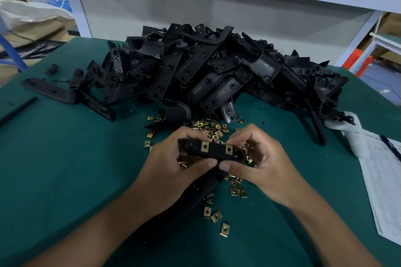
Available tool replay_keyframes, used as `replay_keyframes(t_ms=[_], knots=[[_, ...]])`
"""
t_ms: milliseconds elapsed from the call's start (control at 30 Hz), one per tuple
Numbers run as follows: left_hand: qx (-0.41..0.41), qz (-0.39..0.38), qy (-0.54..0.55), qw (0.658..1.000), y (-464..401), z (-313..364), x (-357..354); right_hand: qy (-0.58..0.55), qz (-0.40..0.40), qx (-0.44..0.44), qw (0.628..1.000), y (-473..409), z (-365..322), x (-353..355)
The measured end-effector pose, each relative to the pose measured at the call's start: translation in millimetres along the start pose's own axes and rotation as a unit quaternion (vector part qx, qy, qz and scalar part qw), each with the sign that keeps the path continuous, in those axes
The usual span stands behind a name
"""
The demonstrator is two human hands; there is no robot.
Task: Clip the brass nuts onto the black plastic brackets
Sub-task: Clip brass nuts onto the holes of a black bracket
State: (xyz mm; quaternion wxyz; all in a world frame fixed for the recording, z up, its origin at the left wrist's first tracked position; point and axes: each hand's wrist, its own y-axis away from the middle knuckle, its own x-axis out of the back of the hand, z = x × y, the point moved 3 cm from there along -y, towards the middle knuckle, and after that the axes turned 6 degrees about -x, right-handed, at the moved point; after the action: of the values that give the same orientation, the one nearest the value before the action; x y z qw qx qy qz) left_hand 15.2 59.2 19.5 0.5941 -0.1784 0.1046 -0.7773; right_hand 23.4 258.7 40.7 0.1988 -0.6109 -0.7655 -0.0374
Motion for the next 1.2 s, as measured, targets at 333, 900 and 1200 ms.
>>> replay_keyframes(t_ms=[333,900,1200], knots=[[-0.020,-0.006,0.008,1.000,2.7,1.1,-0.1,0.007,-0.008,0.016,1.000,0.4,-2.7,0.5],[-0.248,-0.142,-0.052,0.957,8.8,114.5,-137.7,0.188,0.314,0.068,0.928,180.0,-78.7,104.7],[-0.316,-0.254,0.034,0.914,59.5,163.8,-315.5,0.350,0.490,-0.069,0.795,369.8,-105.3,160.3]])
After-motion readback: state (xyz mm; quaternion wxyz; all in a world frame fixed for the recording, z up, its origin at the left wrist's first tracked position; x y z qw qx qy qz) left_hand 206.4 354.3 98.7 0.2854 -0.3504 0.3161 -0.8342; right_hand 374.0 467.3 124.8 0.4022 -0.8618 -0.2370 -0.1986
